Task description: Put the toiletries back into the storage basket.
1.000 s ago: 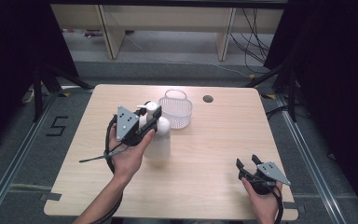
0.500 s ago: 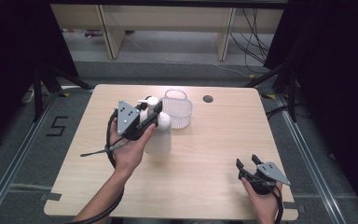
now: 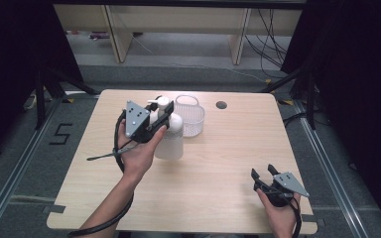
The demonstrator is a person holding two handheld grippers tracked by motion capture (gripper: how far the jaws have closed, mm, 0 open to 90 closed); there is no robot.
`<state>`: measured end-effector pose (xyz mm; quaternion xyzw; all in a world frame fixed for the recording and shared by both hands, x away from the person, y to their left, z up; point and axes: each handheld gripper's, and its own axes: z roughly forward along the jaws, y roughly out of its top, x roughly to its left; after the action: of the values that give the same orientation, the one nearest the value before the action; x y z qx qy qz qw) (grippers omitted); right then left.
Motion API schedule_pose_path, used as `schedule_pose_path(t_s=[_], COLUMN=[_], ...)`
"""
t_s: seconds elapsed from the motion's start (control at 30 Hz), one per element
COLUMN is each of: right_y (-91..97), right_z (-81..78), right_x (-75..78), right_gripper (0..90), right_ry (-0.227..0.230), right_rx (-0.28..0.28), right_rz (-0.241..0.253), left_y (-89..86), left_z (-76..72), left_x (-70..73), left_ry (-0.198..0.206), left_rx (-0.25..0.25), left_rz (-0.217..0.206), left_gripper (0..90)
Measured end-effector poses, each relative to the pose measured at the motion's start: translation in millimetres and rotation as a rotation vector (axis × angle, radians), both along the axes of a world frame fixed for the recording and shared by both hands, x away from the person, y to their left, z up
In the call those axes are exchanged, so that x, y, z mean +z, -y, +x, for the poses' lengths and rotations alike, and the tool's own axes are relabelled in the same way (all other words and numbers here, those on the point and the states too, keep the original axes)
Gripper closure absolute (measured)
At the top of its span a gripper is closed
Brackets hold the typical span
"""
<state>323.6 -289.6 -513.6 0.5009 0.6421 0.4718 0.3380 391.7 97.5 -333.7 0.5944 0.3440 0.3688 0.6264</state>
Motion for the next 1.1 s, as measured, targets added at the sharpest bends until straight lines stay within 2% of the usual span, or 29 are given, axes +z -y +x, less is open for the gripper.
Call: schedule_pose_path(t_s=[0.27, 0.33, 0.53, 0.87, 1.1], right_y=[1.5, 0.0, 0.7, 0.0, -0.1], right_z=[0.6, -0.5, 0.4, -0.1, -0.3], right_x=[0.0, 0.1, 0.1, 0.2, 0.3], right_gripper=[35.7, 35.7, 35.6, 35.6, 35.6], right_ry=[0.016, -0.001, 0.013, 0.002, 0.003], right_rx=[0.000, -0.009, -0.001, -0.004, -0.003], right_rz=[-0.027, 0.002, -0.016, -0.004, -0.004], left_y=[0.7, 0.8, 1.5, 2.3, 3.4], left_z=[5.1, 6.3, 12.7, 25.0, 31.4], left_x=[5.6, 6.9, 13.1, 11.5, 16.4], left_ry=[0.009, 0.012, 0.022, 0.012, 0.014], left_rx=[-0.005, -0.004, -0.001, 0.002, 0.001], left_rz=[-0.006, -0.003, -0.014, -0.019, -0.024], left_gripper=[59.2, 59.2, 59.2, 59.2, 59.2])
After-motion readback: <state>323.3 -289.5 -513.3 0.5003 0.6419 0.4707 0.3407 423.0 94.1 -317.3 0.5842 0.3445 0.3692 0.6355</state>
